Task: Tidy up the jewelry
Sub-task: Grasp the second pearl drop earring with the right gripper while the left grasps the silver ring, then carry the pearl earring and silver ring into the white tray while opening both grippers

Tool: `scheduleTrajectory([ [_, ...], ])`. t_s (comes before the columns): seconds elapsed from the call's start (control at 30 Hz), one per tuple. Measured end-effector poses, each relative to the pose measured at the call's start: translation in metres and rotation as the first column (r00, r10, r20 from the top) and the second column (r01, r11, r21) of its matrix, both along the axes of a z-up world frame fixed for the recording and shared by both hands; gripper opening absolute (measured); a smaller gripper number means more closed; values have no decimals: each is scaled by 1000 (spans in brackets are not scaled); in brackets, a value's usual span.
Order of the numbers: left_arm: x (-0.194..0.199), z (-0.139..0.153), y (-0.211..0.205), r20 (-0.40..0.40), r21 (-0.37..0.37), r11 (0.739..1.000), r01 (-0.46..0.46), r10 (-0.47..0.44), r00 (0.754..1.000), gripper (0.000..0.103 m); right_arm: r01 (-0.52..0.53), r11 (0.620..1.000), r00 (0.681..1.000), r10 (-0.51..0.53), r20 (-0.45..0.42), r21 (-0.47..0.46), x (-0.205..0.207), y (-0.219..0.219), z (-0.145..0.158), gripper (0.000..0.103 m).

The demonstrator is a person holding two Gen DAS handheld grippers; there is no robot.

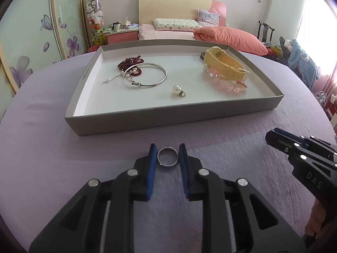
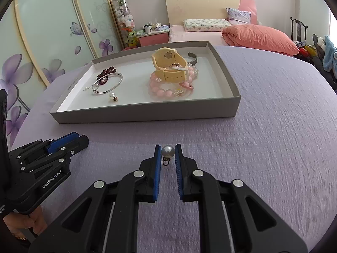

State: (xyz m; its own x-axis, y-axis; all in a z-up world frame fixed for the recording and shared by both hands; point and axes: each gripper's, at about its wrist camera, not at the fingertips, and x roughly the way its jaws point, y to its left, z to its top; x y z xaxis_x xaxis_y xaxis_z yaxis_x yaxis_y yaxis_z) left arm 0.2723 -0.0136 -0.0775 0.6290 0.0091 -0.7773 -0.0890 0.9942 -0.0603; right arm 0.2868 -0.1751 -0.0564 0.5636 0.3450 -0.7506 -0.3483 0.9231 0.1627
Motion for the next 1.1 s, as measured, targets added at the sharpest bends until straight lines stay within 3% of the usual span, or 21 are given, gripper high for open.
scheduleTrajectory([
  [0.2,-11,2,9,8,-5,1000,-9,9,1000,22,-13,1000,1000,13,14,2,-4,3,5,14],
  [0.63,-52,35,48,100,1,997,-78,77,992,22,-60,998,997,60,50,-10,-19,24,14,14],
  [1.1,-57,38,44,104,-19,998,-66,67,992,22,-63,998,996,64,57,-14,-20,26,18,14],
])
